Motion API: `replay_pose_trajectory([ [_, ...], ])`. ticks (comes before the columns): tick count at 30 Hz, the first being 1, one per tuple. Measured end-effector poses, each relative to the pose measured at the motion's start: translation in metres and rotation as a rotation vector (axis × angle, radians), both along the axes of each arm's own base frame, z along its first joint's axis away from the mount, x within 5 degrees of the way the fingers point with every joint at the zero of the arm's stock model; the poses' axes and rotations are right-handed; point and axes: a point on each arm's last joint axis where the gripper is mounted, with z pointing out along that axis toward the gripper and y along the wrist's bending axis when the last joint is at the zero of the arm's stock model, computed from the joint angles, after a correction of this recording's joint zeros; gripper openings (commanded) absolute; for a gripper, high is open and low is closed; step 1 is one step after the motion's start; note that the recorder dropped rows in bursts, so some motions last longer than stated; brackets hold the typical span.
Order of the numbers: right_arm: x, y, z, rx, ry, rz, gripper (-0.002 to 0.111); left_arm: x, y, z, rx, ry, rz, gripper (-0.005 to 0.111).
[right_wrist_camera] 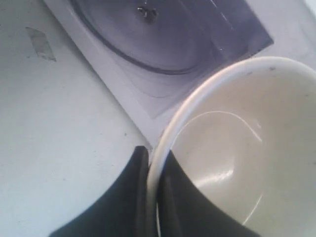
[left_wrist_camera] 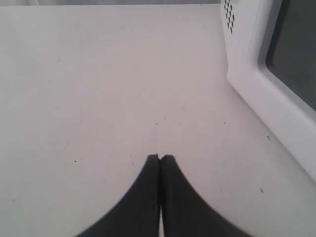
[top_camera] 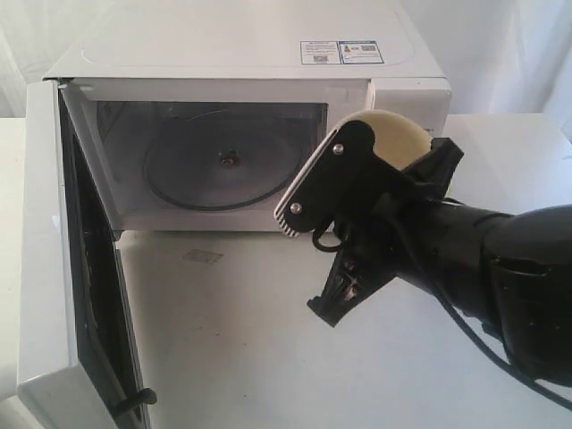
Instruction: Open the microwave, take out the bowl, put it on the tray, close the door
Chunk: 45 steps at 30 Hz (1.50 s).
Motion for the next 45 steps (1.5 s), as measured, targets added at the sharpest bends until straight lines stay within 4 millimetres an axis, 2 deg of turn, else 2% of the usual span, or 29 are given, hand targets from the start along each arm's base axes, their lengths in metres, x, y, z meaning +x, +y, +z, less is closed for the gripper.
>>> replay_pose_trajectory([
  [3,-0.004,-0.001,-0.009,0.003,0.035,0.018,0.000,0.000,0.000,0.000,0.000,0.000,0.000,0.000],
  [8,-0.015,-0.013,-0.035,-0.060,0.102,0.007,0.000,0.000,0.000,0.000,0.000,0.000,0.000,0.000],
  [17,-0.029,-0.023,-0.060,-0.108,0.177,0.033,0.000,0.000,0.000,0.000,0.000,0.000,0.000,0.000],
  [28,-0.024,-0.020,-0.091,-0.215,0.267,0.014,0.000,0.000,0.000,0.000,0.000,0.000,0.000,0.000],
  [36,-0.012,-0.028,-0.088,-0.239,0.248,-0.072,0.000,0.000,0.000,0.000,0.000,0.000,0.000,0.000],
  [45,0.000,-0.021,-0.082,-0.039,0.303,-0.026,0.000,0.000,0.000,0.000,0.000,0.000,0.000,0.000],
])
